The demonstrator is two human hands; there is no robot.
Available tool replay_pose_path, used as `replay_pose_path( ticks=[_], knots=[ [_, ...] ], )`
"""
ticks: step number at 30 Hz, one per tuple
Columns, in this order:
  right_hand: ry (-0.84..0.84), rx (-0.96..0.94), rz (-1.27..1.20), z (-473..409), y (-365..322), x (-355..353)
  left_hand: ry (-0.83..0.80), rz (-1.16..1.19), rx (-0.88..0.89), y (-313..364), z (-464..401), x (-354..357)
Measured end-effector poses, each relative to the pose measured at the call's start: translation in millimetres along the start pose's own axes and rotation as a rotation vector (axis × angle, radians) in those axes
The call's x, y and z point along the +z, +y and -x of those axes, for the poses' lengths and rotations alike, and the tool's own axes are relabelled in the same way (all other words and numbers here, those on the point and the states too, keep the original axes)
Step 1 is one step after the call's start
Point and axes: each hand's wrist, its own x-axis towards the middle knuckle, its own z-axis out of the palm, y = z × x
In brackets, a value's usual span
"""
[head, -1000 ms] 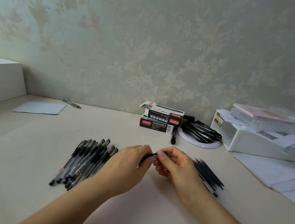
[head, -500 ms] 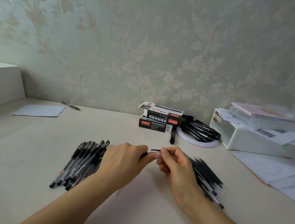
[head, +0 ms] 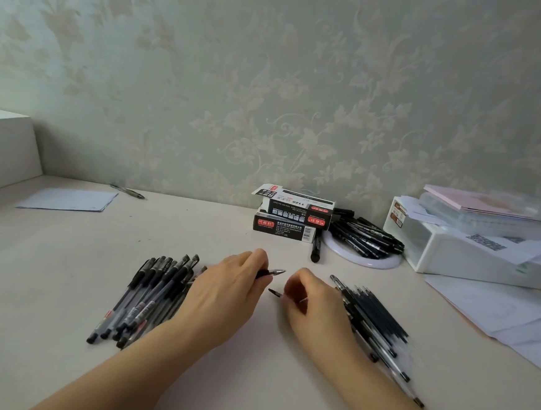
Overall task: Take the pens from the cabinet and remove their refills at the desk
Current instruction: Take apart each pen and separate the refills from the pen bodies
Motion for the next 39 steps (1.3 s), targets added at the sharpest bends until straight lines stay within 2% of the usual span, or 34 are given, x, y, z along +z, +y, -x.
replay_pose_path(
  ticks=[2,4,10,14,18,22,26,34,39],
  knots=[
    [-0.016,-0.074,0.092,0,-2,2,-0.003,0.004,0.002,0,-1,2],
    [-0.021,-0.069,0.086,0,-1,3,-0.003,-0.002,0.01,1,-1,4],
    [0.012,0.022,-0.145,1,-1,-3,-0.005,0.043,0.049,-4,0,6],
    [-0.025,0.033,-0.27,2,-3,-5,-0.024,0.152,0.098,-2,0,6],
    [-0.025,0.126,-0.427,0,0,-9,-0.044,0.262,0.113,0,1,6],
    [-0.05,0.193,-0.476,-1,3,-7,-0.017,0.28,0.103,0,1,5],
    [-0.043,0.172,-0.557,-2,3,-10,-0.043,0.309,0.074,1,1,5],
    [-0.038,0.175,-0.596,-1,4,-9,-0.03,0.284,0.029,0,2,7],
    [-0.014,0.179,-0.516,0,4,-8,-0.017,0.285,0.065,0,3,6]
  ],
)
